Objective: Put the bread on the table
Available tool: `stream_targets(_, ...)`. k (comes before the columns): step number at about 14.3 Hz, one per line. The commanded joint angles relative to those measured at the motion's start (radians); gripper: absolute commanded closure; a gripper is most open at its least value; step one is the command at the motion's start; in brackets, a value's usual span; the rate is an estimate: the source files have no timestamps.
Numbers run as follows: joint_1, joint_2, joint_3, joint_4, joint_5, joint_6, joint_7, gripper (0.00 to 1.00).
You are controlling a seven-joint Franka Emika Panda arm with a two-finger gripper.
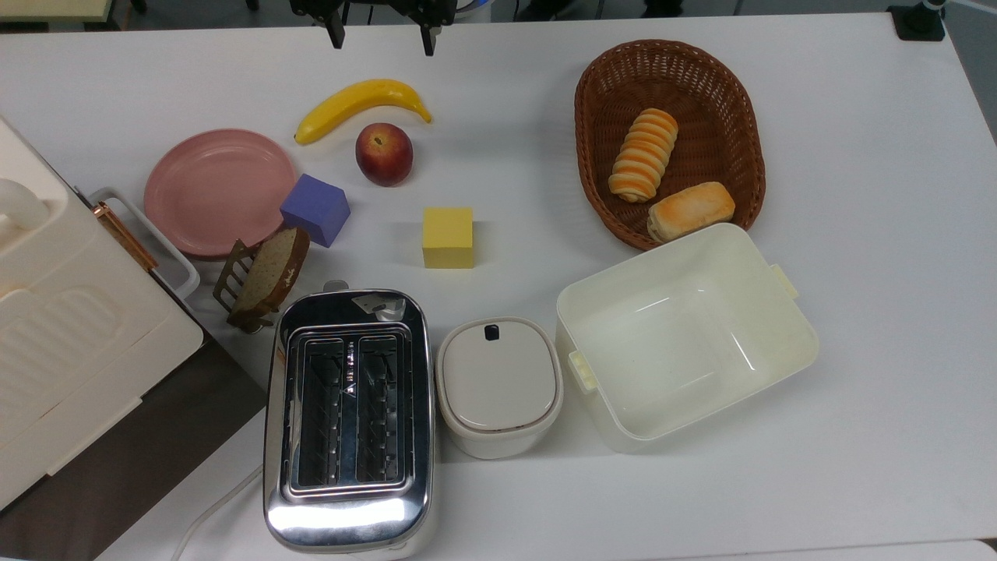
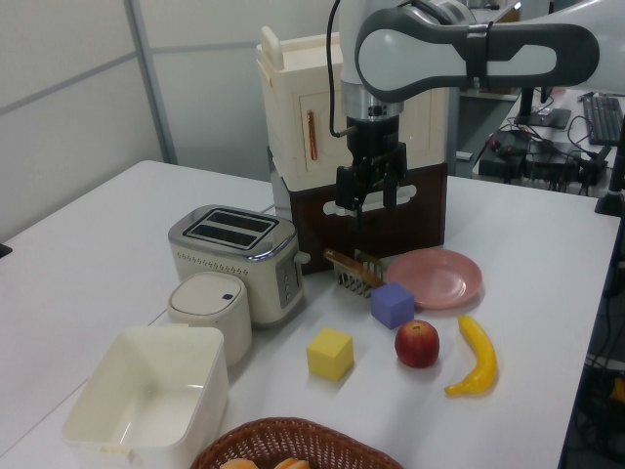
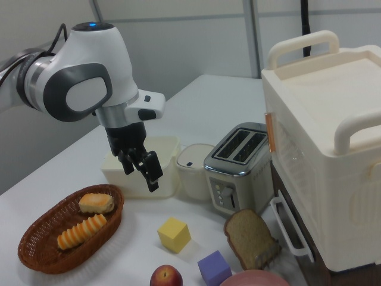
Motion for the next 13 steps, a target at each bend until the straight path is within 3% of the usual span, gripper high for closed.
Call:
stream_targets(1,0.037,0.040,-0.011,0.009,-0.037,0.012,-0.007,0.00)
stream_targets(13,0.037,0.040,-0.013,0.009,-0.039,0.002,-0.001,0.00)
